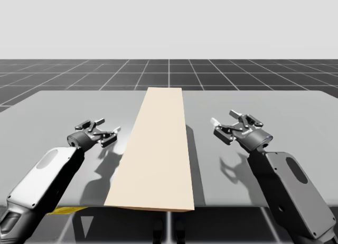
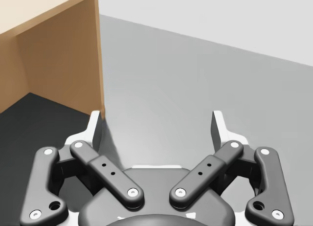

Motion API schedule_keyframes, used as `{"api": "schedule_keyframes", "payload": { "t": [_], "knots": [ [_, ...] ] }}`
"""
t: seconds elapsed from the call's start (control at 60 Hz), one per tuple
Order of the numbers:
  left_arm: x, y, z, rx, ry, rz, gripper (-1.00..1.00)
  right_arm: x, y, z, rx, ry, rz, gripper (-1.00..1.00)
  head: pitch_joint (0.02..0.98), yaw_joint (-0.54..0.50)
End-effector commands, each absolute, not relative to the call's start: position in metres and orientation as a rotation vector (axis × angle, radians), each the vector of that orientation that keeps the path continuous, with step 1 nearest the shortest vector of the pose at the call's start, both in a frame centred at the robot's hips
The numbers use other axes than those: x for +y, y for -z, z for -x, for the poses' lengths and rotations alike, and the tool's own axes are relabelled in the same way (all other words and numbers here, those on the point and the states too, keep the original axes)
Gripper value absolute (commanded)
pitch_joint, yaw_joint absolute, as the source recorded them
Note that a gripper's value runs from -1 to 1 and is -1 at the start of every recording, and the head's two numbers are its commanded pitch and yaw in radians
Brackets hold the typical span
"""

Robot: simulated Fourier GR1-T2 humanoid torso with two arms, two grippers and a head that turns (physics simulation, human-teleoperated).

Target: Retrieve the object from inside the box.

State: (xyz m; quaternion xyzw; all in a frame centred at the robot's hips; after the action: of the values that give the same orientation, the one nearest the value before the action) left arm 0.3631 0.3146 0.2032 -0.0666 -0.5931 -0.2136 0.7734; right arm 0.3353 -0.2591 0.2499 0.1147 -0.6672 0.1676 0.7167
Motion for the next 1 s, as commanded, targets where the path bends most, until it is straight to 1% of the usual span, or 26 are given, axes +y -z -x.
{"api": "schedule_keyframes", "payload": {
  "t": [0.017,0.05,0.083,0.133,0.167,0.2,0.217,0.283,0.3,0.317,0.333,0.367,0.417,0.467,0.5,0.567,0.583,0.617,0.633,0.817,0.933,1.0],
  "knots": [
    [0.279,-0.188,-0.344,-1.227,0.674,0.238,-1.00,-0.230,-0.233,-0.320,-1.382,-0.585,-0.345,-1.00,0.135,0.00],
    [0.272,-0.186,-0.341,-1.224,0.717,0.248,-1.00,-0.225,-0.230,-0.317,-1.372,-0.627,-0.357,-1.00,0.136,0.00],
    [0.268,-0.185,-0.339,-1.226,0.733,0.254,-1.00,-0.222,-0.229,-0.316,-1.368,-0.643,-0.361,-1.00,0.137,0.00],
    [0.256,-0.184,-0.333,-1.224,0.791,0.280,-1.00,-0.211,-0.226,-0.312,-1.366,-0.680,-0.402,-1.00,0.137,0.00],
    [0.251,-0.183,-0.330,-1.226,0.812,0.292,-1.00,-0.206,-0.224,-0.310,-1.360,-0.702,-0.410,-1.00,0.139,0.00],
    [0.244,-0.182,-0.328,-1.224,0.833,0.306,-1.00,-0.200,-0.222,-0.308,-1.360,-0.714,-0.418,-1.00,0.139,0.00],
    [0.239,-0.180,-0.325,-1.222,0.858,0.315,-1.00,-0.194,-0.220,-0.307,-1.359,-0.727,-0.441,-1.00,0.140,0.00],
    [0.229,-0.177,-0.321,-1.220,0.886,0.332,-1.00,-0.184,-0.217,-0.304,-1.359,-0.746,-0.463,-1.00,0.140,0.00],
    [0.224,-0.175,-0.318,-1.213,0.908,0.343,-1.00,-0.179,-0.216,-0.302,-1.355,-0.755,-0.500,-1.00,0.140,-0.01],
    [0.222,-0.175,-0.317,-1.212,0.914,0.347,-1.00,-0.177,-0.216,-0.302,-1.354,-0.754,-0.508,-1.00,0.140,-0.01],
    [0.219,-0.173,-0.315,-1.210,0.932,0.353,-1.00,-0.172,-0.214,-0.301,-1.371,-0.761,-0.520,-1.00,0.139,-0.01],
    [0.216,-0.171,-0.314,-1.210,0.952,0.344,-1.00,-0.169,-0.213,-0.302,-1.365,-0.776,-0.527,-1.00,0.139,-0.01],
    [0.216,-0.171,-0.314,-1.210,0.946,0.347,-1.00,-0.166,-0.211,-0.305,-1.362,-0.763,-0.552,-1.00,0.140,-0.01],
    [0.216,-0.171,-0.314,-1.212,0.941,0.348,-1.00,-0.164,-0.208,-0.311,-1.350,-0.777,-0.572,-1.00,0.140,-0.01],
    [0.216,-0.172,-0.314,-1.218,0.935,0.349,-1.00,-0.161,-0.205,-0.317,-1.359,-0.767,-0.585,-1.00,0.141,-0.01],
    [0.216,-0.172,-0.314,-1.225,0.932,0.349,-1.00,-0.155,-0.196,-0.327,-1.338,-0.775,-0.596,-1.00,0.143,-0.01],
    [0.217,-0.173,-0.314,-1.226,0.932,0.349,-1.00,-0.154,-0.194,-0.328,-1.343,-0.782,-0.595,-1.00,0.144,-0.01],
    [0.217,-0.173,-0.315,-1.228,0.933,0.347,-1.00,-0.148,-0.188,-0.331,-1.319,-0.789,-0.610,-1.00,0.145,-0.01],
    [0.217,-0.172,-0.315,-1.228,0.933,0.345,-1.00,-0.144,-0.184,-0.332,-1.315,-0.808,-0.598,-1.00,0.147,-0.01],
    [0.217,-0.172,-0.314,-1.231,0.941,0.338,-1.00,-0.118,-0.175,-0.341,-1.266,-0.900,-0.610,-1.00,0.154,-0.01],
    [0.217,-0.172,-0.314,-1.234,0.945,0.340,-1.00,-0.113,-0.172,-0.355,-1.244,-0.877,-0.665,-1.00,0.159,-0.01],
    [0.217,-0.172,-0.314,-1.235,0.950,0.342,-1.00,-0.111,-0.168,-0.362,-1.233,-0.873,-0.678,-1.00,0.162,-0.01]
  ]
}}
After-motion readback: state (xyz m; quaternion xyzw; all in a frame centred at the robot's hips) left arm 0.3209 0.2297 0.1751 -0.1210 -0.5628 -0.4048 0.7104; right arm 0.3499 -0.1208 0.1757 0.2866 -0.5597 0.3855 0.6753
